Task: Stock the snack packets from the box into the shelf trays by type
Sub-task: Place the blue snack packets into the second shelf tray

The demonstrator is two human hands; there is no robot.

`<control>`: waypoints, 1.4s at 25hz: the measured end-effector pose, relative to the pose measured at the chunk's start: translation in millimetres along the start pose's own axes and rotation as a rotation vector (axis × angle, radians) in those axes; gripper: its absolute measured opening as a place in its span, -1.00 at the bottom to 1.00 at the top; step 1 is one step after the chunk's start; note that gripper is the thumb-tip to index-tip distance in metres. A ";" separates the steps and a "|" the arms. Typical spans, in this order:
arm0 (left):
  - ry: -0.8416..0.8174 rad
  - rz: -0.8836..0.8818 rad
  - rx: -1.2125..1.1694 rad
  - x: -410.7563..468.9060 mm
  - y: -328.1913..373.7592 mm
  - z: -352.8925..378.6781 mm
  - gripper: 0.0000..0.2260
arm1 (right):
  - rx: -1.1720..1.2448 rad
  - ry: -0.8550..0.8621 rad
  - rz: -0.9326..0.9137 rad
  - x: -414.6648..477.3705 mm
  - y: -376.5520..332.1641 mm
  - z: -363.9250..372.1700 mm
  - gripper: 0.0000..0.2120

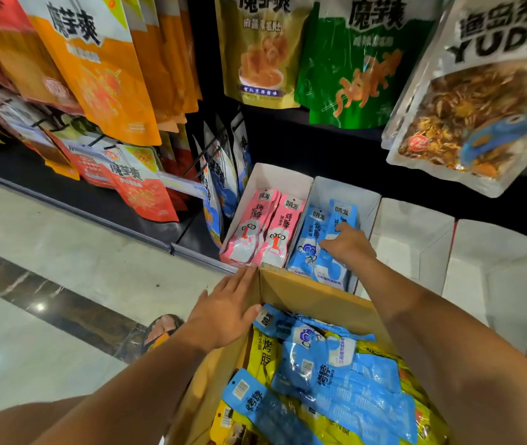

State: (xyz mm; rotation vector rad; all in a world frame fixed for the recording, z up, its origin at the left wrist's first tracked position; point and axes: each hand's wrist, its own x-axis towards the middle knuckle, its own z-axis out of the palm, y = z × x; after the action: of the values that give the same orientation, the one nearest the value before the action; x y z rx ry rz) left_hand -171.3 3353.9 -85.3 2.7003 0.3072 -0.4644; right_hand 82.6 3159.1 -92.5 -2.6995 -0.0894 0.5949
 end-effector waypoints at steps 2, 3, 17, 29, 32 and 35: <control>0.055 0.037 -0.136 -1.6 2.2 8.0 -0.28 | -0.036 -0.006 0.034 9.7 6.0 11.2 -0.36; 0.092 0.038 -0.197 -1.8 3.7 11.7 -0.29 | -0.054 -0.007 0.047 15.6 9.6 17.6 -0.35; 0.201 -0.018 -0.074 6.0 4.1 20.4 -0.32 | -0.210 -0.099 0.017 49.8 26.3 58.1 -0.34; 0.012 0.032 0.182 -36.2 12.5 4.4 -0.38 | -0.019 0.047 -0.266 -101.1 27.8 -19.3 -0.44; 0.024 0.030 0.183 -79.4 17.7 11.2 -0.28 | -0.040 0.054 -0.347 -150.4 35.8 -32.5 -0.47; 0.047 0.040 0.199 -127.4 17.5 35.2 -0.17 | -0.021 0.014 -0.391 -195.8 48.1 -33.6 -0.47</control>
State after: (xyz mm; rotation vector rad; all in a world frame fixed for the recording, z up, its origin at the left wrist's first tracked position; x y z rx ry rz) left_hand -293.6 3305.2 -64.4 2.9088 0.2299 -0.4410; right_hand -82.1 3075.5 -5.1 -2.6008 -0.6051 0.4552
